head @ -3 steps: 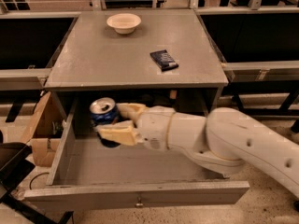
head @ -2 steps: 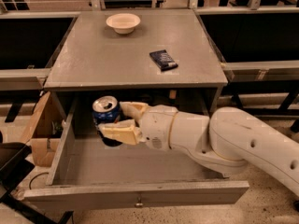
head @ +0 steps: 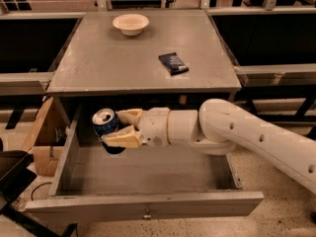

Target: Place pepsi can into top drawer

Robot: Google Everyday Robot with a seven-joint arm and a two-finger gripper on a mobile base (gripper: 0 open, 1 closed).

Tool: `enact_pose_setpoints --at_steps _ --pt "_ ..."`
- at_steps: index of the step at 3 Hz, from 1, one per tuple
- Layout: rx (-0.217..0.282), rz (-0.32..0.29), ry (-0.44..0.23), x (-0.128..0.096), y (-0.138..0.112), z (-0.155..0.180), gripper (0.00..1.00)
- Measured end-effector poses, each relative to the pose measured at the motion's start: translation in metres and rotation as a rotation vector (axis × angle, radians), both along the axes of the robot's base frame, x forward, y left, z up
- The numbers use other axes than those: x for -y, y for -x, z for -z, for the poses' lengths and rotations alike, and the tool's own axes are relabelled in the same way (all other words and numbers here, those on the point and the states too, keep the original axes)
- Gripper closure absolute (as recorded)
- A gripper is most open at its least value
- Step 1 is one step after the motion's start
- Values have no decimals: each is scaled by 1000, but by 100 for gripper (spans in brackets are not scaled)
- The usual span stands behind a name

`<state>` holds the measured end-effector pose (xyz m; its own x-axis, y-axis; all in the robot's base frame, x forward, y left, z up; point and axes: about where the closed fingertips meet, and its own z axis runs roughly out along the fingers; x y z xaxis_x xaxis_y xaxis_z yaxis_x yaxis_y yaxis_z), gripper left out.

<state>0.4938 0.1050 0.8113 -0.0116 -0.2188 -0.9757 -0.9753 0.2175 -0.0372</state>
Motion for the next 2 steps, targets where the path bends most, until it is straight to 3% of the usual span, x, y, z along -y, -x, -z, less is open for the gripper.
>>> enact_pose_setpoints --at_steps 2 --pt "20 -164 -49 -29 -9 60 100"
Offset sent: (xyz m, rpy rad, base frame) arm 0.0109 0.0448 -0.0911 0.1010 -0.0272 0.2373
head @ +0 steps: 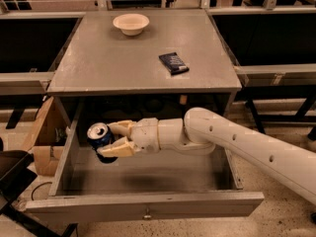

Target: Place pepsi can into top drawer

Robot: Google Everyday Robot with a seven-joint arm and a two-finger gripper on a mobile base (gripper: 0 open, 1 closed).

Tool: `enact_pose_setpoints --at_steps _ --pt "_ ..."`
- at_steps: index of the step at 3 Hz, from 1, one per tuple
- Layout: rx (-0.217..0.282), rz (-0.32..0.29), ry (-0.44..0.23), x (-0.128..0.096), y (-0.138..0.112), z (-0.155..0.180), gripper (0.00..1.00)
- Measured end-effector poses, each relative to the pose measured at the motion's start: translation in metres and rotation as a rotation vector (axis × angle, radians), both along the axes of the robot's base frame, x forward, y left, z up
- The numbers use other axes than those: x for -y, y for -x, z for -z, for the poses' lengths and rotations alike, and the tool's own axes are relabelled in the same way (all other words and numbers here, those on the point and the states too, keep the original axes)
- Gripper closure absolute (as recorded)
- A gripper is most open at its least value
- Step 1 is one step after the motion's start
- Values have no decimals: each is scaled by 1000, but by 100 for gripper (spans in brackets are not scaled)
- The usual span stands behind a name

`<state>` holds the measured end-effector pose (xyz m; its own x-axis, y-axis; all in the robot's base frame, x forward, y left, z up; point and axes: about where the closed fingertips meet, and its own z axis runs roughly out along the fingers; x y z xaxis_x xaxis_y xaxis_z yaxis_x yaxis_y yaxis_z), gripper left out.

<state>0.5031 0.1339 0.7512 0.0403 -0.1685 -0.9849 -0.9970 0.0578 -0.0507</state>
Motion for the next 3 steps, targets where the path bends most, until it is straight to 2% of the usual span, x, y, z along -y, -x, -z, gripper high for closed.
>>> enact_pose_setpoints --at_steps 1,2,3 --pt "8 -49 -43 -13 -2 21 100" --pt "35 -65 -74 -16 -6 34 100" --pt "35 -66 -75 -16 -6 35 81"
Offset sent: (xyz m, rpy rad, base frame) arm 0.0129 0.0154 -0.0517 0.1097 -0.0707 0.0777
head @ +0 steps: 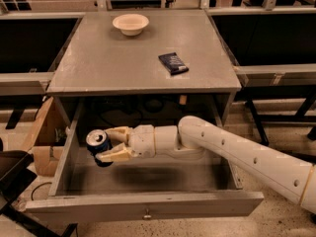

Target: Place pepsi can into top drawer

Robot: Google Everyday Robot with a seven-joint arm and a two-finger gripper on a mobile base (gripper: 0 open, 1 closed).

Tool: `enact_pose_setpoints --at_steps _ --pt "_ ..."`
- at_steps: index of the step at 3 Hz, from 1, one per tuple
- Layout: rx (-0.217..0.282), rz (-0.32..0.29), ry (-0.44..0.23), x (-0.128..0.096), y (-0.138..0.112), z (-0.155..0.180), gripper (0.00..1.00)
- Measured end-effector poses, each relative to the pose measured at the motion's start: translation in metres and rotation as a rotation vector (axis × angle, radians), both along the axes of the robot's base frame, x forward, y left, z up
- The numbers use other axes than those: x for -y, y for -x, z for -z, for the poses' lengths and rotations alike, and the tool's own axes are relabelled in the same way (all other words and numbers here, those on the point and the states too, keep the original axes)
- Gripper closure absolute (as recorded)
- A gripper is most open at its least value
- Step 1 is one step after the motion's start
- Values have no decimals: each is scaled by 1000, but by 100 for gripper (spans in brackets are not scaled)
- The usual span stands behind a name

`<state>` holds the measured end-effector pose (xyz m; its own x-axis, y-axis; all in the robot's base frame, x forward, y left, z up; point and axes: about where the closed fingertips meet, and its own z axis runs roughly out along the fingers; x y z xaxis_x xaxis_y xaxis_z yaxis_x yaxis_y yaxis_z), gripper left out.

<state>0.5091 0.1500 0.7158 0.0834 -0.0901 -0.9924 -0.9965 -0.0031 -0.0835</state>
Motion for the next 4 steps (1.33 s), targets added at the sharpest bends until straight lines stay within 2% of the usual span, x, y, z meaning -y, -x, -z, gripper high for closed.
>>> enact_pose_setpoints --at_steps 3,4 --pt "0 0 0 0 0 0 11" --pt "0 0 0 0 0 0 0"
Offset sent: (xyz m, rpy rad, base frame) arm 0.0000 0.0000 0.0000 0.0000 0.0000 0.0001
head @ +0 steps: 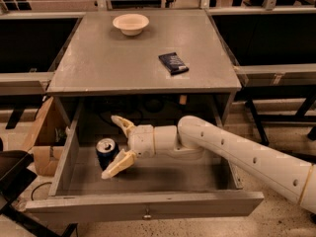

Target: Place pepsi can into top drawer

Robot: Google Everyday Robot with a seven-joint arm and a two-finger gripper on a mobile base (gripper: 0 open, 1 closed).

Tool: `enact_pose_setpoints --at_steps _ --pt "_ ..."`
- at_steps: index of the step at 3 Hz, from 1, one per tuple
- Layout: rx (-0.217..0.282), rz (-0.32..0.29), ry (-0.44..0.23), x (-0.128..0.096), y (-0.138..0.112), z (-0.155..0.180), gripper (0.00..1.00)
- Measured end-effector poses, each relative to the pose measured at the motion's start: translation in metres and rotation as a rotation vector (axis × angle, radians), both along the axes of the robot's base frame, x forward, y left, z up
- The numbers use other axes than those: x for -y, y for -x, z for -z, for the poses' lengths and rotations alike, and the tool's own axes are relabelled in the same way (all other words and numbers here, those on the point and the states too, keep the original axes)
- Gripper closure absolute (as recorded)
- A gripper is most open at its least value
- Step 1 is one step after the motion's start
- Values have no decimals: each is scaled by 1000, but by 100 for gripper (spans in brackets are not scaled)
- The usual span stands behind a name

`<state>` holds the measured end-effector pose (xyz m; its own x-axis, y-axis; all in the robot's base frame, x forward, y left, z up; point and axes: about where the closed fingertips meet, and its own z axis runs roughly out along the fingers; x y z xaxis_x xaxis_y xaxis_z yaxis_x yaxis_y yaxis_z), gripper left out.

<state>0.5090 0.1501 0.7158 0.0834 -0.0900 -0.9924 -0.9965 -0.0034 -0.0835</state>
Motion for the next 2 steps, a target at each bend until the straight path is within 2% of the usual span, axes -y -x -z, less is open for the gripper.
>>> enact_pose_setpoints --at_steps 1,2 --pt "0 0 0 0 0 0 0" --pt "13 -17 8 1 5 -14 0"
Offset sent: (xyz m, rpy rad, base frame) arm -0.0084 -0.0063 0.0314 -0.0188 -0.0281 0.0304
